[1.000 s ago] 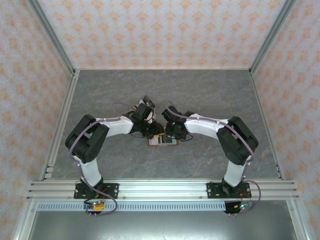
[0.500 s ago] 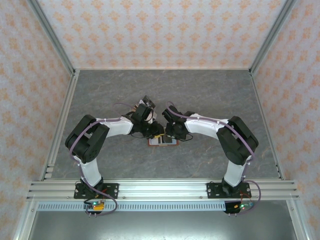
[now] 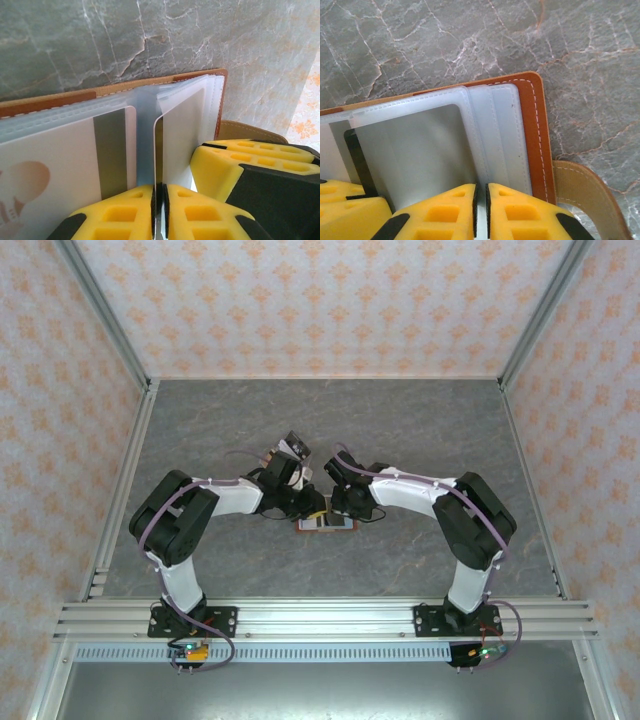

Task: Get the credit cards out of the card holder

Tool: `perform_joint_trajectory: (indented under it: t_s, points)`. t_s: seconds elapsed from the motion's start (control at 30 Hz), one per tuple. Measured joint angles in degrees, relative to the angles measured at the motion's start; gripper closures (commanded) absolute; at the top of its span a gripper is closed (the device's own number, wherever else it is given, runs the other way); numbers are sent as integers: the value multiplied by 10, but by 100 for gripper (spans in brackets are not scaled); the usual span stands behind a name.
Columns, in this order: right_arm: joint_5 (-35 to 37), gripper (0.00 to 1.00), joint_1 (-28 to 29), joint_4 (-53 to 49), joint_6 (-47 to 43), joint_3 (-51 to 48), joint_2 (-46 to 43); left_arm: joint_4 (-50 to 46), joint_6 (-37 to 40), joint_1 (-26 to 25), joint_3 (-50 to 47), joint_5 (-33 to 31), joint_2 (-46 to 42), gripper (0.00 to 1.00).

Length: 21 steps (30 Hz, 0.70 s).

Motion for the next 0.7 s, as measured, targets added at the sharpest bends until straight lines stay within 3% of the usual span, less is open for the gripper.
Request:
perform_joint_trajectory:
  t_s: [0.7]
  points:
    - [7,89,1,-5,10,13,13,23,0,11,-19,12,-11,91]
